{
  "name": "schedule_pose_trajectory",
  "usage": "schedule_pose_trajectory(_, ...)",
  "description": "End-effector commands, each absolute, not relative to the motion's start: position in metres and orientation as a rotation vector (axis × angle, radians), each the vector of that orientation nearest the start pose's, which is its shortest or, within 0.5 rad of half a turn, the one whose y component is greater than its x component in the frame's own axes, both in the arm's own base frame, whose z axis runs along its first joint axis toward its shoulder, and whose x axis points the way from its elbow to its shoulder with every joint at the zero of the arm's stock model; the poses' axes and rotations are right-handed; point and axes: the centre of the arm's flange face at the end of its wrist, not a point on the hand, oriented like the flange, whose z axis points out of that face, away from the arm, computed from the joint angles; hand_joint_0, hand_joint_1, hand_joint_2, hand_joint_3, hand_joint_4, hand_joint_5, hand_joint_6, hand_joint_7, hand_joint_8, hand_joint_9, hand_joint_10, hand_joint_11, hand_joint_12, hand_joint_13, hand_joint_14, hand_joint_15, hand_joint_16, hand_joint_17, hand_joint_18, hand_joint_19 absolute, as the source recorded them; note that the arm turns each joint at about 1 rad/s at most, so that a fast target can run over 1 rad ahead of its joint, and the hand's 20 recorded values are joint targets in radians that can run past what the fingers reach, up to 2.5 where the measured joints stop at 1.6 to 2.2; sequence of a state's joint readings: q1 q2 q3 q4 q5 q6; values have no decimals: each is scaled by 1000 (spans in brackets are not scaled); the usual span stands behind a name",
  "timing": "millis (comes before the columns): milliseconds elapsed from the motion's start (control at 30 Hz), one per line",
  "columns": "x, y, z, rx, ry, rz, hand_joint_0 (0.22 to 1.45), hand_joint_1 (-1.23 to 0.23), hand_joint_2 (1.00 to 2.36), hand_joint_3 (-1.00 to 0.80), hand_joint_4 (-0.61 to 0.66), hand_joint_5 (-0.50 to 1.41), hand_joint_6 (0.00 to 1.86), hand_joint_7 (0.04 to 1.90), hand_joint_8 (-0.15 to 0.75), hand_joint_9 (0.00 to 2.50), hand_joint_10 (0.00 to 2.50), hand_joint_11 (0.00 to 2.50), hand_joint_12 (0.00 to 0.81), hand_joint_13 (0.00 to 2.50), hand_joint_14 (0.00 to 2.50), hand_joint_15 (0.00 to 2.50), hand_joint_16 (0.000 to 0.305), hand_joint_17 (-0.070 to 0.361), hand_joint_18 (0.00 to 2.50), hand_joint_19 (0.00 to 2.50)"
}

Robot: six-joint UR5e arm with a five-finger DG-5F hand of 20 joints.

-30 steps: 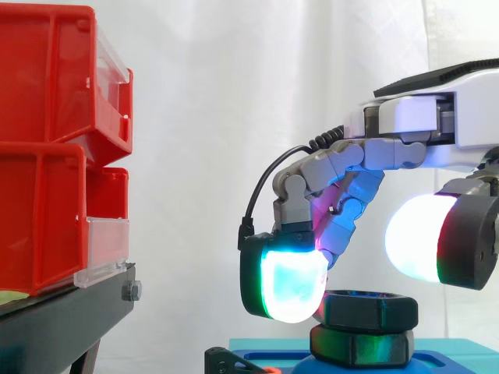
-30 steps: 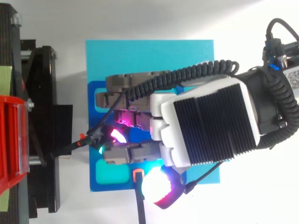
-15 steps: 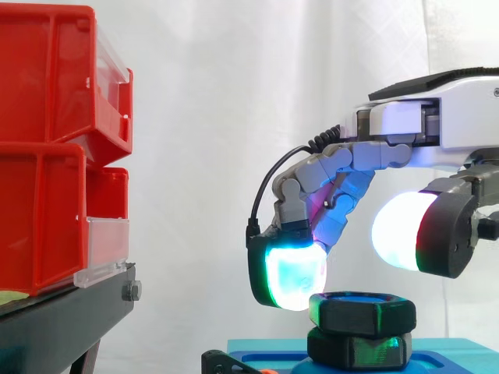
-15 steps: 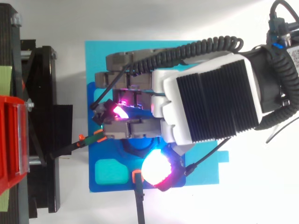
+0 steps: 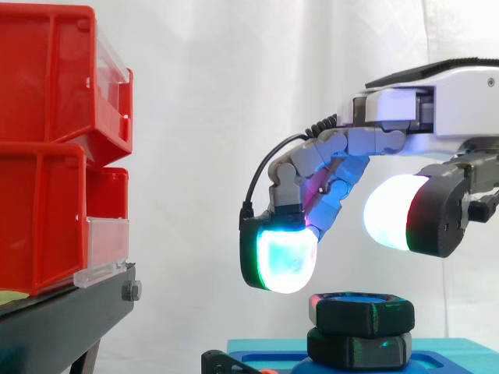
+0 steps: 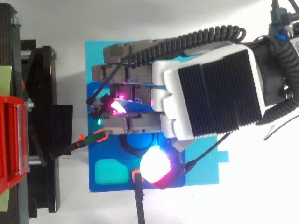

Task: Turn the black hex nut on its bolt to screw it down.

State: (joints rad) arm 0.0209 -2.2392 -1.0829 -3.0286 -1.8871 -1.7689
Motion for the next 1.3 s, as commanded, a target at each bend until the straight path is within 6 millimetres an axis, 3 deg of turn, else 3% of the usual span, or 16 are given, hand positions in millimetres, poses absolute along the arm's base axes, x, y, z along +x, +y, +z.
schedule_pose_trajectory(0, 741, -73, 321, -423, 1577, 135, 476, -218, 1000, -500, 202, -43, 503, 1038, 275, 941, 4, 87, 341, 665, 3, 57, 46, 103, 588, 340)
schedule_pose_trajectory(300, 745, -44, 321, -429, 1576, 147, 417, -360, 1000, -500, 250, -72, 503, 929, 295, 867, 0, 91, 374, 616, 0, 45, 52, 117, 582, 314)
schedule_pose_trajectory(667, 741, -42, 309, -432, 1601, 156, 422, -459, 1000, -500, 245, -73, 503, 951, 290, 833, 3, 87, 378, 585, 0, 32, 51, 115, 553, 306)
schedule_pose_trajectory(1267, 740, -48, 306, -424, 1599, 153, 591, -639, 1006, -444, 137, -59, 502, 1147, 238, 810, 5, 132, 309, 543, 1, 71, 38, 86, 485, 376)
